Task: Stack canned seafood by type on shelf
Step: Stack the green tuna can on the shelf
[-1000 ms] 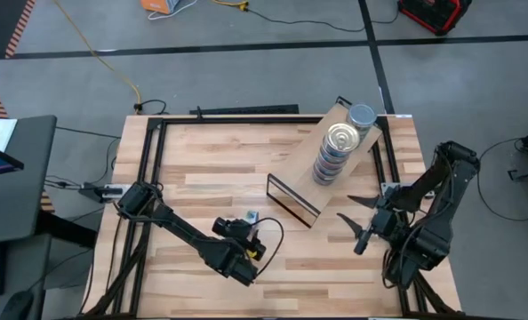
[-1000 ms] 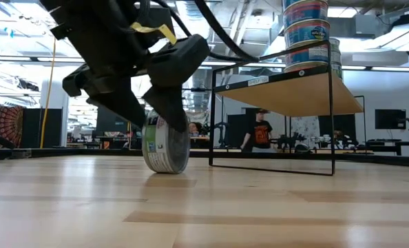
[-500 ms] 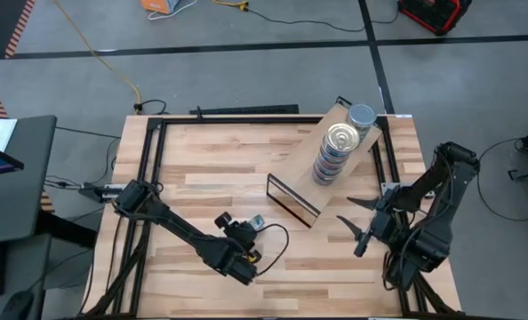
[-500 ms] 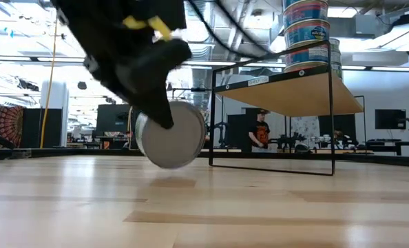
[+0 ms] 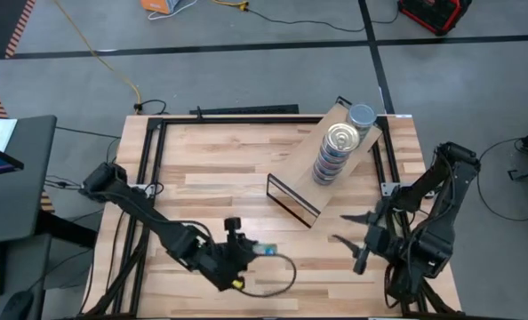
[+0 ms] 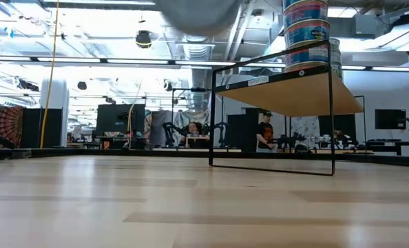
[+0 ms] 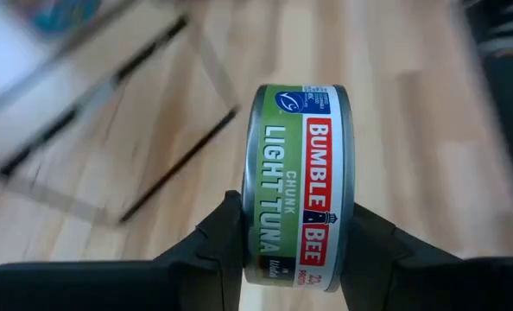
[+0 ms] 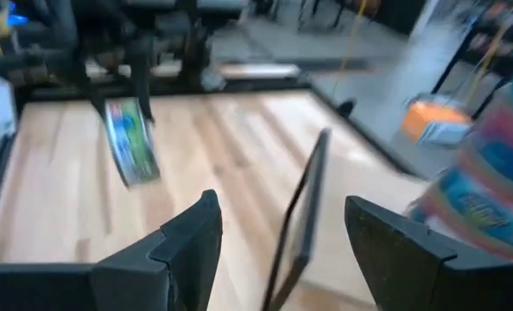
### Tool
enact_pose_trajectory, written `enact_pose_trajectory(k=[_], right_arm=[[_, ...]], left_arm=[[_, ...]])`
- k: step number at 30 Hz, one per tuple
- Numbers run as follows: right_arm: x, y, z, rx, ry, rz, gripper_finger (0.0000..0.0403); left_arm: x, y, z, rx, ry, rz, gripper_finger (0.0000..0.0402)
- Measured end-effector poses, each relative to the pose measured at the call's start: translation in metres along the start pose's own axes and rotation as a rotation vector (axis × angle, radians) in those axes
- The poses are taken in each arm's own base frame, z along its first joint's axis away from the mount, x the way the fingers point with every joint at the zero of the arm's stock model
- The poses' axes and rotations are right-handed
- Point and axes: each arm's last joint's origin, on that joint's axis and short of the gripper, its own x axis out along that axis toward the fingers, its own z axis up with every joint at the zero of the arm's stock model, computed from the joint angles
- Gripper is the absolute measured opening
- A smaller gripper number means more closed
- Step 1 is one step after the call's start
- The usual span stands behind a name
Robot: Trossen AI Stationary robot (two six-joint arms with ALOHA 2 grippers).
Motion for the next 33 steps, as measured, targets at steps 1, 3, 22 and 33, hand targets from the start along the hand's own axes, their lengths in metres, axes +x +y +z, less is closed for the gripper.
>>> enact_pose_trajectory(k=[1,3,22,33], right_arm=[[0.003,0.003,0.000,0.004,0.019,0.013,0.0271],[0.009,0.011,0.001,0.005,0.017,0.034,0.0271],[0.053,0.092,-0.027,-0.169,0.088,0.198,0.0271],[0.060,0.097,0.002,-0.170,-0.050,0.244,0.0271]], left_arm=[[-0.004,0.000,0.004,0.021,-0.031,-0.024,0.0127],[-0.009,-0.001,0.014,0.057,-0.101,-0.067,0.0127],[0.006,-0.020,0.045,0.201,-0.452,-0.098,0.0127],[0.009,-0.012,0.051,0.197,-0.486,-0.055,0.0127]])
